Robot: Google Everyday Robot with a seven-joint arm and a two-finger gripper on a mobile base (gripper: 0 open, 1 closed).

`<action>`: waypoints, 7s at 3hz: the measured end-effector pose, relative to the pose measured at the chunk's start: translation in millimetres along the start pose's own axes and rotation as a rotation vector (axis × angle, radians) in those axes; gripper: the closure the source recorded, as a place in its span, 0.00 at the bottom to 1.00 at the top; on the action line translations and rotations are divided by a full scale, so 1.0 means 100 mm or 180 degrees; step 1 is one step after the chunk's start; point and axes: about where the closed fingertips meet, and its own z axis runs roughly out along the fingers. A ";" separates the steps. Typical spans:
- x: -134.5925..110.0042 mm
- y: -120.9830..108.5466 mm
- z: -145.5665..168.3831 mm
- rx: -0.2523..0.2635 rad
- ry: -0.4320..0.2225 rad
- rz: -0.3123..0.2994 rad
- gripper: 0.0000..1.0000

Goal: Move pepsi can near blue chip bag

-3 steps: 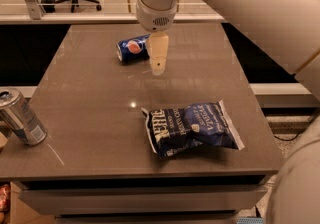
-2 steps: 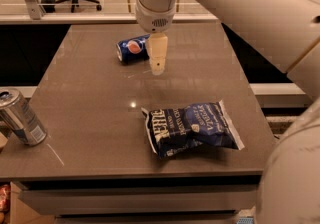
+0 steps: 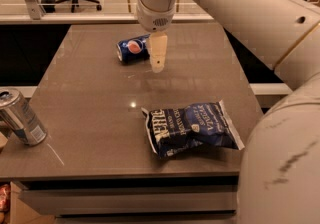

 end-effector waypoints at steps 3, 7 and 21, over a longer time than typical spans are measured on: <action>0.01 -0.11 0.06 -0.0041 -0.0124 -0.0108 0.00; -0.10 -0.26 0.38 0.0237 0.0107 0.0046 0.00; -0.30 0.31 -0.36 0.0054 -0.0482 -0.0477 1.00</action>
Offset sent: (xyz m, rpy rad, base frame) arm 0.0160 0.0039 0.0015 0.0220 0.0132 0.0609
